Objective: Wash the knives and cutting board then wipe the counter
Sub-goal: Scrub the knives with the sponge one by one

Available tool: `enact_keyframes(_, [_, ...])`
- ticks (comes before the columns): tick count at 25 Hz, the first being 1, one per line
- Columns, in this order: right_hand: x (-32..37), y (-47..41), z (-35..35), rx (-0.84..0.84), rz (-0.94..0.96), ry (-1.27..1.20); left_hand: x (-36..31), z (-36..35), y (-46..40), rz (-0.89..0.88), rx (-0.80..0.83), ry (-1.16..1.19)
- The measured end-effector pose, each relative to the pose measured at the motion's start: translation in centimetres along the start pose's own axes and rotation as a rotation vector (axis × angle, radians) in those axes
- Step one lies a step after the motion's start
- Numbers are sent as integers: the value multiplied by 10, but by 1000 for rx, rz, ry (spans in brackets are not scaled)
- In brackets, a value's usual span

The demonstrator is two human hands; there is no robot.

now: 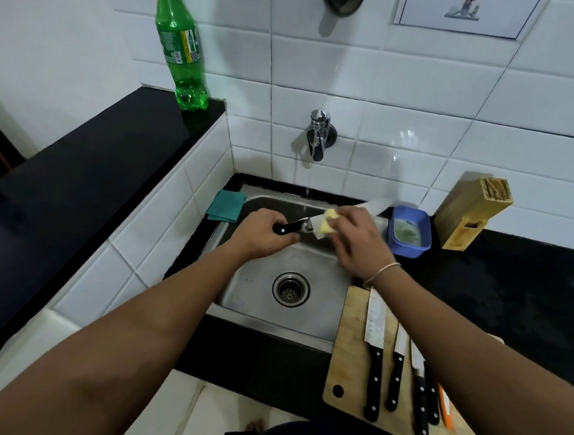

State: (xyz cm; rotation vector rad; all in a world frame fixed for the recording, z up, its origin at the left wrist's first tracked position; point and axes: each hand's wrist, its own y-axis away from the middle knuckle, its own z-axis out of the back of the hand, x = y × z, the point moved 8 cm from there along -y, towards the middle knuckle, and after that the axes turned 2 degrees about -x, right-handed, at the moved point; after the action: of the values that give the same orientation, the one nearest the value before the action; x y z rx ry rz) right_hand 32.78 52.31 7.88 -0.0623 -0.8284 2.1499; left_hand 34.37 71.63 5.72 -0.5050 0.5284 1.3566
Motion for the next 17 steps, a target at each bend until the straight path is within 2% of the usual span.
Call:
enact_keyframes(3, [-58,-7,13,-61,-484,49,-3,-6,4,-27,26,-56])
enact_keyframes(4, [-47,-15,9,-64,-468,32,-8,-10,3,-32,20,-49])
enact_keyframes(7, [25,-16,-11,-28,1,-40,-14,-10,-1,-49,-18,20])
enact_keyframes(8, [24,-8,-7,-29,80,-28,-12,-7,-1,-57,-22,26])
enact_keyframes(9, [8,-2,3,-47,45,8,-10,-4,1,-62,-24,16])
enact_keyframes(12, [-69,8,32,-121,-446,103,-2,2,4,-70,-17,-41])
enact_keyframes(13, [-74,5,32,-120,-522,118,-3,2,4,-69,-16,-44])
enact_keyframes(14, [-61,-5,25,-106,-494,123,-6,2,3,-66,-20,-39])
enact_keyframes(15, [-36,-17,14,-87,-386,110,-9,3,1,-64,-28,-30])
enact_keyframes(17, [18,-23,-8,-20,-72,44,-11,3,-1,-72,-45,-2])
